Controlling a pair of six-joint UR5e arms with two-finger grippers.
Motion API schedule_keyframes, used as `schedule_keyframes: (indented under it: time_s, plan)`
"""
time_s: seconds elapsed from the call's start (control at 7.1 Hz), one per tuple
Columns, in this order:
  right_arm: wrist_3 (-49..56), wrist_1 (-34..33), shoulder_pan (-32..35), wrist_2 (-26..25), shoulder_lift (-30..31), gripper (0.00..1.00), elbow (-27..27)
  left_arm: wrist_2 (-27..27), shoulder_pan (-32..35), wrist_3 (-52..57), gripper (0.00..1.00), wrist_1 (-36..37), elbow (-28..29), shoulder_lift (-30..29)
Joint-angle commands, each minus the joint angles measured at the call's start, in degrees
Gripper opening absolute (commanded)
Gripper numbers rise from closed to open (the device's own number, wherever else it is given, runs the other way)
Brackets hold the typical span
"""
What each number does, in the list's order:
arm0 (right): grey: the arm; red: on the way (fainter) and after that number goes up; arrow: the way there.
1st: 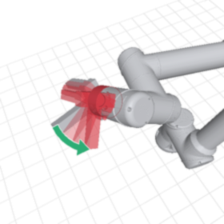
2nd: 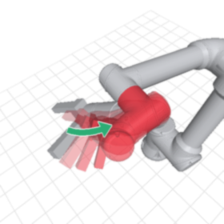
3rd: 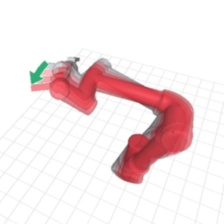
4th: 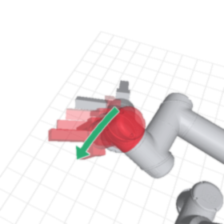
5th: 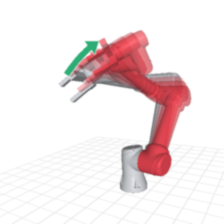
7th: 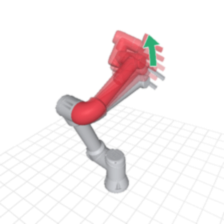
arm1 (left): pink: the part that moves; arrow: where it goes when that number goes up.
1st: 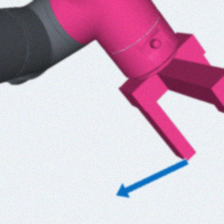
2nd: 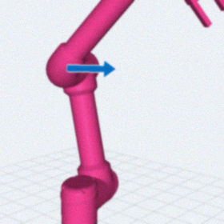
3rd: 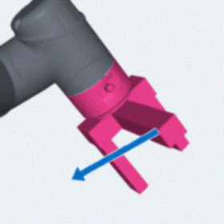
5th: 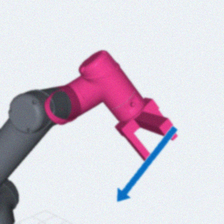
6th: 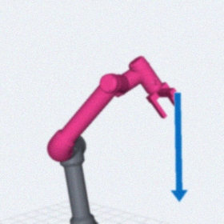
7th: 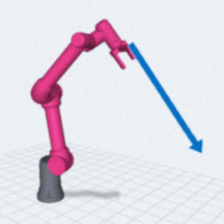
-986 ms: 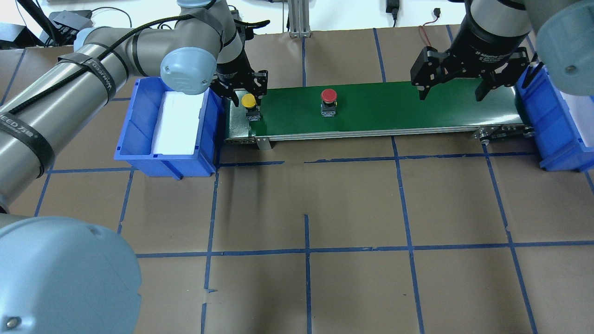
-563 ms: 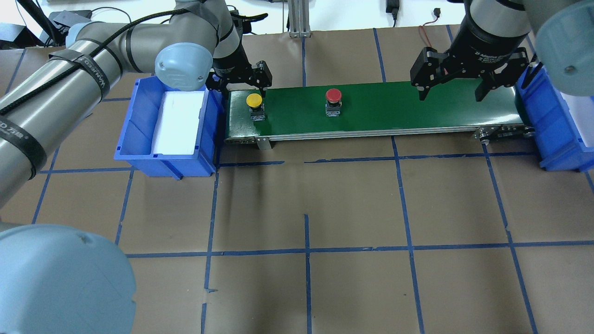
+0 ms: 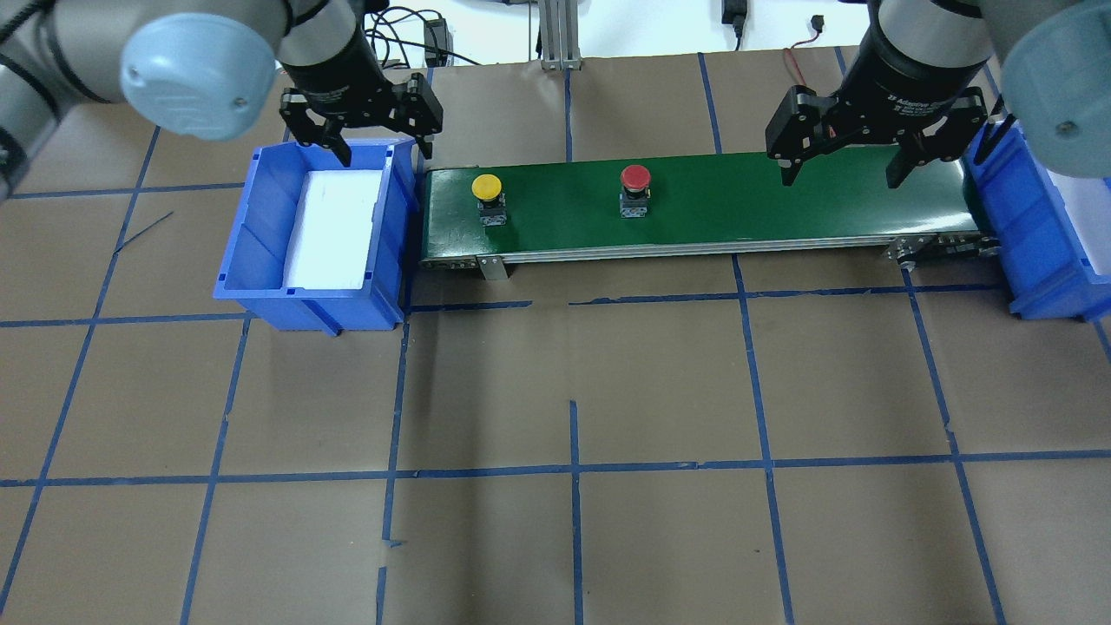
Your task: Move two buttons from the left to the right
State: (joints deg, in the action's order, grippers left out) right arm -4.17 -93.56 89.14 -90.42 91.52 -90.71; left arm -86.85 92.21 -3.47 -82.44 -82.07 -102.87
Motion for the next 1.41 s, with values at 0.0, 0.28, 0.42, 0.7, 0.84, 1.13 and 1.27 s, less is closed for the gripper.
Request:
schedule_keyframes:
  time_s: [0.0,0.28,0.42,0.7,0.84,1.13,1.27]
  plan:
    - [0.04,0.04,-0.02,0.07,-0.03,1.00,0.01,-3.39,-2.21,1.53,1.00,-9.12,-0.19,8.70]
    - [0.04,0.13,-0.02,0.15,-0.03,1.00,-0.08,-5.35,-2.29,1.53,1.00,-16.56,-0.19,12.94]
    - [-0.05,0.13,-0.02,0.15,-0.03,1.00,-0.08,-5.35,-2.64,1.53,1.00,-17.22,-0.10,13.48]
    - [0.04,0.13,-0.02,0.15,-0.03,1.00,-0.08,-4.65,-2.91,1.45,1.00,-16.79,-1.06,12.61]
    - [0.04,0.13,-0.02,0.15,-0.03,1.00,-0.17,-4.82,-3.17,1.62,1.00,-15.39,-2.03,11.30]
    - [0.12,0.13,-0.02,0.07,-0.03,1.00,-0.17,-4.30,-3.61,1.53,1.00,-10.30,-3.53,9.97]
    - [0.12,0.13,-0.02,0.07,-0.03,1.00,-0.08,-4.90,-3.70,1.53,1.00,-10.54,-3.79,10.05]
